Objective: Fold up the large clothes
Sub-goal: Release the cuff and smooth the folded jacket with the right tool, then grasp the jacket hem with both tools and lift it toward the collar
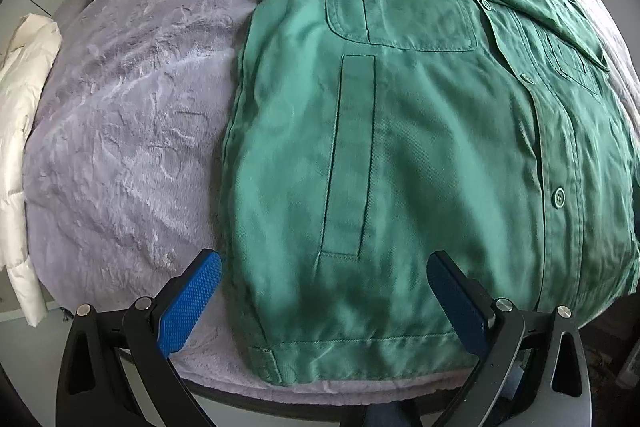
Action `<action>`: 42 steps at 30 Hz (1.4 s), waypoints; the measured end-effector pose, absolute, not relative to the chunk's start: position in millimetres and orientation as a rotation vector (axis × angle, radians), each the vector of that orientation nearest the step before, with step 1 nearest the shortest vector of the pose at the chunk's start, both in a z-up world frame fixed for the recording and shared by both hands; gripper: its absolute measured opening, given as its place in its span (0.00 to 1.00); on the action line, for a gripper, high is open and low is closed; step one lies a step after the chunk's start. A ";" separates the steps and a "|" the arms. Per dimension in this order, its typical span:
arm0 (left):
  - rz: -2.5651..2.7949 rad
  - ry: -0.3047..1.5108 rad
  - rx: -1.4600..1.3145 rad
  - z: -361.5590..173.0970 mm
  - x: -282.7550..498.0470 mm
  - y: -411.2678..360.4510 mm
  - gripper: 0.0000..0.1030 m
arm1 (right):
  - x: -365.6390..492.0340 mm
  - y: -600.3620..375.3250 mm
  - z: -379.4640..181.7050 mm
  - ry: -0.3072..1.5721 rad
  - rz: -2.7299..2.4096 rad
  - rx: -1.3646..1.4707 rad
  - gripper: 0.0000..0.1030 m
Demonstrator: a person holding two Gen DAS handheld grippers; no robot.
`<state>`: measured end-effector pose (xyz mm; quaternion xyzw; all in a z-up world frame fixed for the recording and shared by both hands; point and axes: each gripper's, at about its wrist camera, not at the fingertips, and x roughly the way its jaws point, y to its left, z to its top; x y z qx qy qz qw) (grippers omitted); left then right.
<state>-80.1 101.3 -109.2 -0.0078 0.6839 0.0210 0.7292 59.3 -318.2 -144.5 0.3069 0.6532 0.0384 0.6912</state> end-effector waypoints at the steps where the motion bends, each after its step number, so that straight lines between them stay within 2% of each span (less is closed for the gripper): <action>1: 0.040 1.506 -0.033 -109.8 -83.7 107.3 1.00 | 56.6 -320.5 -144.6 1.458 0.077 0.684 0.85; 8: -0.008 1.536 -0.160 -127.2 -117.5 159.9 1.00 | 31.2 -362.7 -136.3 1.379 -0.060 0.635 0.85; 14: -0.081 1.590 -0.310 -155.2 -132.5 186.7 1.00 | 6.3 -401.3 -161.0 1.383 -0.095 0.744 0.85; 19: -0.110 1.586 -0.310 -162.0 -134.3 190.0 1.00 | -1.8 -397.0 -182.3 1.419 -0.044 0.817 0.85; 26: -0.169 1.567 -0.342 -155.1 -129.7 181.7 1.00 | 5.3 -381.7 -171.4 1.343 0.208 0.989 0.85; 31: -0.201 1.582 -0.309 -157.0 -135.8 169.4 0.99 | 3.0 -386.9 -181.0 1.398 0.097 0.904 0.85; 33: -0.192 1.578 -0.300 -156.7 -141.4 167.3 0.92 | -1.1 -391.5 -188.9 1.414 0.088 0.942 0.85; 34: -0.169 1.577 -0.281 -157.5 -142.4 168.3 0.78 | -2.3 -392.7 -191.5 1.419 0.088 0.960 0.85; 36: -0.162 1.571 -0.285 -157.5 -143.0 174.5 0.42 | -3.1 -387.1 -193.5 1.458 0.101 0.954 0.68; 37: -0.178 1.568 -0.315 -155.1 -143.0 179.7 0.33 | -2.2 -382.7 -193.5 1.482 0.117 0.923 0.38; 38: -0.193 1.565 -0.353 -152.1 -143.0 184.5 0.19 | -0.4 -376.5 -191.8 1.510 0.134 0.862 0.23; 40: -0.220 1.557 -0.486 -141.1 -140.5 201.5 0.17 | 1.3 -372.9 -186.5 1.501 0.197 0.856 0.09; 42: -0.249 1.524 -0.597 -126.5 -136.6 215.1 0.17 | 5.8 -376.9 -177.9 1.457 0.257 0.925 0.08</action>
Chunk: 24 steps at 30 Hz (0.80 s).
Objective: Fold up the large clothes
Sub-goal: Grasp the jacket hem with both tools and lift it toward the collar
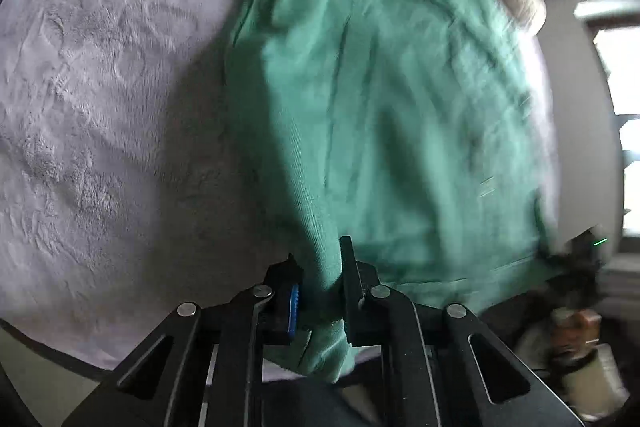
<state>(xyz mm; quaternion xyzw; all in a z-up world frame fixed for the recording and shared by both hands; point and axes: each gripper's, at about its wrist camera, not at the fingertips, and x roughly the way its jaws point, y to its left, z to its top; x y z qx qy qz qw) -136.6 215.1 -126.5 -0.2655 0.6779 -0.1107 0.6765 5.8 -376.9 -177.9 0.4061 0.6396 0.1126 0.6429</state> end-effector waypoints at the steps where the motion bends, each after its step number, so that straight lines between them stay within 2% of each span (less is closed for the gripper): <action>1: -0.259 1.496 -0.647 -115.0 -132.6 221.9 0.17 | 8.2 -379.0 -174.1 1.431 0.290 0.970 0.08; 8: -0.232 1.274 -0.814 -52.5 -62.3 241.2 0.17 | 82.6 -384.8 -123.0 1.201 0.516 1.221 0.08; 13: -0.191 1.147 -0.742 -37.3 46.6 235.4 0.17 | 177.7 -381.2 -106.6 1.122 0.594 1.254 0.08; 18: -0.067 1.112 -0.706 -60.1 138.6 240.0 0.17 | 293.2 -381.7 -116.1 1.105 0.569 1.232 0.08; 24: 0.109 1.192 -0.633 -118.0 210.0 227.4 0.17 | 389.4 -382.0 -169.8 1.183 0.429 1.227 0.08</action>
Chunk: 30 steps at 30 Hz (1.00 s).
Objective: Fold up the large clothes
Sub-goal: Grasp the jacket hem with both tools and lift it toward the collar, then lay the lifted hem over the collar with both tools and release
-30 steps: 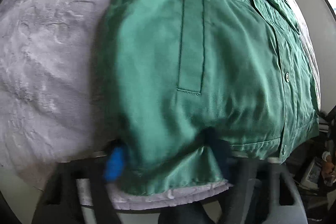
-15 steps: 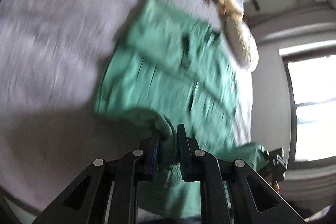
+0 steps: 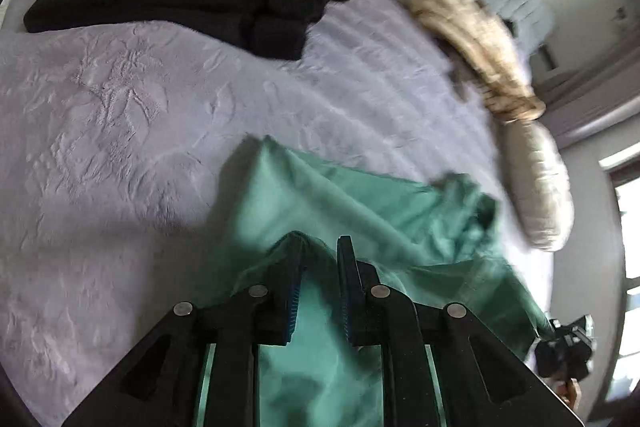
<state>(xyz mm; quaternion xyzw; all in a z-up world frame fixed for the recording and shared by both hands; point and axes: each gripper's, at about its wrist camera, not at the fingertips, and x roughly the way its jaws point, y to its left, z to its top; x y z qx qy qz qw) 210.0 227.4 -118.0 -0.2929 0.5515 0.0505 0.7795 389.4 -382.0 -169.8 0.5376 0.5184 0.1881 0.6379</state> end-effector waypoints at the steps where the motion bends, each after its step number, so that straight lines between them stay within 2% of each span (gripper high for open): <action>1: 0.130 1.211 -0.608 -123.3 213.9 224.7 0.19 | 397.0 -379.8 -176.6 1.197 0.413 1.218 0.08; 2: 0.146 1.229 -0.583 -127.0 215.9 224.7 0.32 | 404.9 -378.1 -184.7 1.218 0.388 1.207 0.10; 3: 0.171 1.238 -0.549 -126.7 216.7 226.0 0.60 | 408.4 -378.3 -188.7 1.222 0.376 1.211 0.12; 4: 0.197 1.223 -0.522 -122.9 215.2 227.1 0.72 | 410.5 -379.8 -192.9 1.226 0.367 1.226 0.12; 5: 0.226 1.193 -0.490 -118.0 214.2 226.4 0.79 | 411.9 -381.7 -196.9 1.239 0.351 1.245 0.12; 7: 0.239 1.145 -0.427 -104.4 209.9 227.0 0.79 | 412.2 -385.1 -196.9 1.255 0.354 1.255 0.16; 9: 0.225 1.152 -0.382 -99.2 209.1 225.2 0.79 | 410.6 -391.4 -190.1 1.243 0.363 1.224 0.41; 10: 0.221 1.152 -0.336 -96.3 208.5 222.0 0.79 | 413.6 -391.9 -185.4 1.225 0.360 1.206 0.67; 11: 0.213 1.152 -0.295 -94.9 208.4 218.3 0.79 | 413.5 -395.6 -177.0 1.194 0.355 1.177 0.74; 14: 0.185 1.171 -0.199 -100.4 214.8 206.5 0.79 | 415.3 -403.9 -154.8 1.150 0.313 1.013 0.74; 18: 0.125 1.217 -0.200 -128.1 241.0 190.3 0.79 | 423.4 -394.9 -154.1 1.225 0.276 0.780 0.74; 21: 0.108 1.256 -0.196 -152.0 256.5 180.1 0.79 | 425.9 -383.4 -167.8 1.278 0.272 0.668 0.72; 22: 0.113 1.266 -0.189 -160.7 260.6 176.3 0.73 | 426.5 -378.8 -174.6 1.300 0.260 0.628 0.68; 23: 0.106 1.268 -0.188 -165.3 262.3 173.7 0.27 | 427.0 -375.8 -179.4 1.315 0.253 0.605 0.46; 24: 0.093 1.282 -0.197 -169.3 263.0 171.7 0.07 | 427.0 -370.7 -185.5 1.334 0.258 0.573 0.26; 25: 0.109 1.274 -0.207 -167.7 260.2 171.2 0.07 | 426.9 -365.9 -189.2 1.350 0.269 0.541 0.04; 30: 0.091 1.177 -0.227 -139.4 239.0 182.8 0.07 | 416.9 -347.1 -149.7 1.215 0.366 0.367 0.04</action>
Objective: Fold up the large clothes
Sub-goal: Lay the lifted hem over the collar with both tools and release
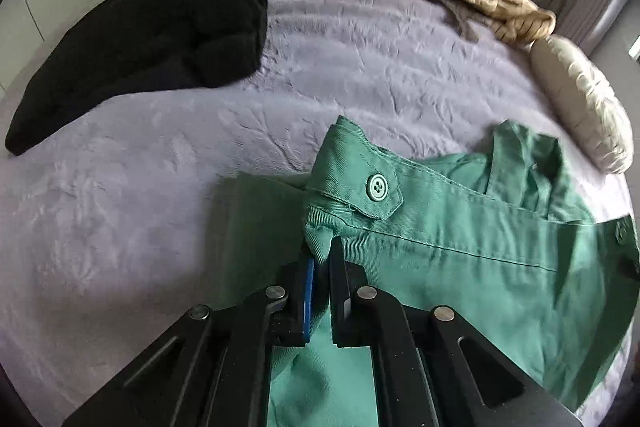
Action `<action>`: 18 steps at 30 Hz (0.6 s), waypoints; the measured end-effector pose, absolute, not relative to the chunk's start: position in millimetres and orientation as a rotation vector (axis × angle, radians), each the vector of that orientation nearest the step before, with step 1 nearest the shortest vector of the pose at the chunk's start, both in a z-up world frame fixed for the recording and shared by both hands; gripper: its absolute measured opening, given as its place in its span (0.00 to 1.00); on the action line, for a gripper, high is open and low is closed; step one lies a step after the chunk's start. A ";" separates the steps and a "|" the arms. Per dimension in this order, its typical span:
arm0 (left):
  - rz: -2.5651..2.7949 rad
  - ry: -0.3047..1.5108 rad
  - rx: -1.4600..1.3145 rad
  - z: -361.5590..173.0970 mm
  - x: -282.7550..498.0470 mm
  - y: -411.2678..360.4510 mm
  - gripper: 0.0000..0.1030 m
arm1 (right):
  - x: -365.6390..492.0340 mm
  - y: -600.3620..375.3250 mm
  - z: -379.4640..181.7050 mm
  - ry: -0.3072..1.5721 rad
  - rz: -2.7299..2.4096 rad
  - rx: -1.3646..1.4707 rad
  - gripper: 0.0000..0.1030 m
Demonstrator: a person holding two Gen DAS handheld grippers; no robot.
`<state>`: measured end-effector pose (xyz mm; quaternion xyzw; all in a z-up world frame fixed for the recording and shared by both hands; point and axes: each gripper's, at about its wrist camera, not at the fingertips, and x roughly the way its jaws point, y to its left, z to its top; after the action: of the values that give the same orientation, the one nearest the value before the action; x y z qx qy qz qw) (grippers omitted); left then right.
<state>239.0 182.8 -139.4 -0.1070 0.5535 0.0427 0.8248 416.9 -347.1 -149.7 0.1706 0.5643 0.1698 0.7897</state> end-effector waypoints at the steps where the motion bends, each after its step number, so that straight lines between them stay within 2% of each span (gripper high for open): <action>1: 0.096 1.178 -0.232 -139.7 237.6 186.4 0.07 | 418.0 -346.6 -144.9 1.204 0.375 0.360 0.04; 4: 0.170 1.212 -0.221 -154.0 237.9 197.6 0.07 | 433.3 -349.5 -152.3 1.210 0.354 0.380 0.04; 9: 0.258 1.231 -0.265 -159.2 227.8 214.1 0.08 | 441.7 -351.8 -201.1 1.323 0.251 0.407 0.06; 10: 0.250 1.230 -0.266 -155.1 224.4 215.2 0.08 | 439.2 -356.0 -201.3 1.320 0.242 0.436 0.13; 11: 0.243 1.233 -0.262 -150.9 220.6 216.0 0.08 | 435.9 -360.9 -199.5 1.321 0.229 0.466 0.25; 12: 0.237 1.244 -0.247 -145.4 214.0 217.5 0.08 | 432.7 -365.1 -196.7 1.331 0.212 0.468 0.30; 14: 0.227 1.263 -0.235 -138.7 200.7 220.0 0.08 | 422.0 -374.4 -186.2 1.333 0.190 0.459 0.49; 16: 0.201 1.281 -0.248 -134.5 183.7 222.4 0.08 | 397.3 -384.9 -168.1 1.295 0.202 0.501 0.62; 18: 0.190 1.298 -0.258 -134.1 166.7 225.7 0.08 | 370.1 -391.6 -154.7 1.276 0.229 0.558 0.64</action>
<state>166.7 225.7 -134.1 -0.1198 0.6018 0.0883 0.7846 370.1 -391.6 -154.7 0.2563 0.5862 0.1053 0.7613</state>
